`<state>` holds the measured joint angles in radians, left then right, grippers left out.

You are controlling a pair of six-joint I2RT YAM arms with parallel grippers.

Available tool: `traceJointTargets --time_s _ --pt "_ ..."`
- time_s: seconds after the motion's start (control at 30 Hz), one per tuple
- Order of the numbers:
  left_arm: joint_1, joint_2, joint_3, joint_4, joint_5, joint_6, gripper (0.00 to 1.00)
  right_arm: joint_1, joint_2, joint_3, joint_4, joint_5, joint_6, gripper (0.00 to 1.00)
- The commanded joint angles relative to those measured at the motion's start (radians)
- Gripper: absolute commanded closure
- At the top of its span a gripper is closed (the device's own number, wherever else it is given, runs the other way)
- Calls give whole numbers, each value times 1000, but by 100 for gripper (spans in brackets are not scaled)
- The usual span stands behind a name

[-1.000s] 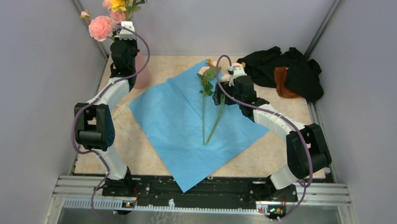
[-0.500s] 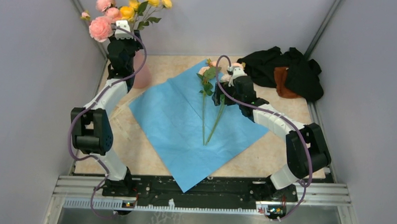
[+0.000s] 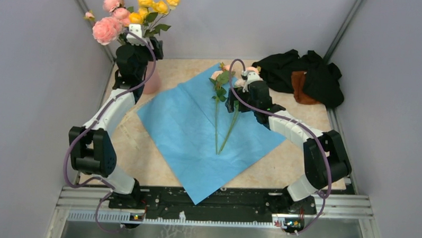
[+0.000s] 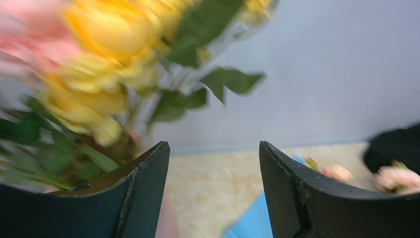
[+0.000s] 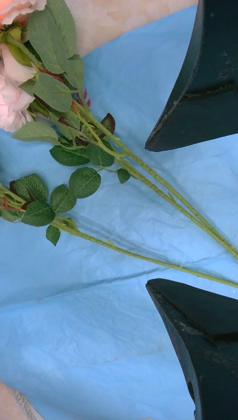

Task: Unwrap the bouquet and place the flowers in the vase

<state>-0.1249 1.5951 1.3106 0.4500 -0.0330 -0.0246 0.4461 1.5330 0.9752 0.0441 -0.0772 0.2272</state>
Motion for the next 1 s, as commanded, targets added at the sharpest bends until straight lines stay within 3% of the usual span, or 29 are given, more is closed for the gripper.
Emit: traceJointTargets --time_s 0.0,0.17,0.43,0.6,0.8,0.97 --pt "-74 -33 -74 -122 64 -109 27 -11 1 18 44 -6 -14 2" --pt "-130 2 -49 -305 147 -173 21 -10 -6 20 38 7 -17 2" --pt "-205 199 168 -670 338 -210 27 -10 -52 21 23 44 -11 2" --pt "-282 305 205 -699 370 -210 28 -14 -118 -6 42 73 -1 2" --pt "-323 386 196 -640 540 -265 28 -21 -134 -12 29 99 -11 2" --pt "-350 453 209 -668 506 -268 28 -22 -139 -13 30 93 -11 2"
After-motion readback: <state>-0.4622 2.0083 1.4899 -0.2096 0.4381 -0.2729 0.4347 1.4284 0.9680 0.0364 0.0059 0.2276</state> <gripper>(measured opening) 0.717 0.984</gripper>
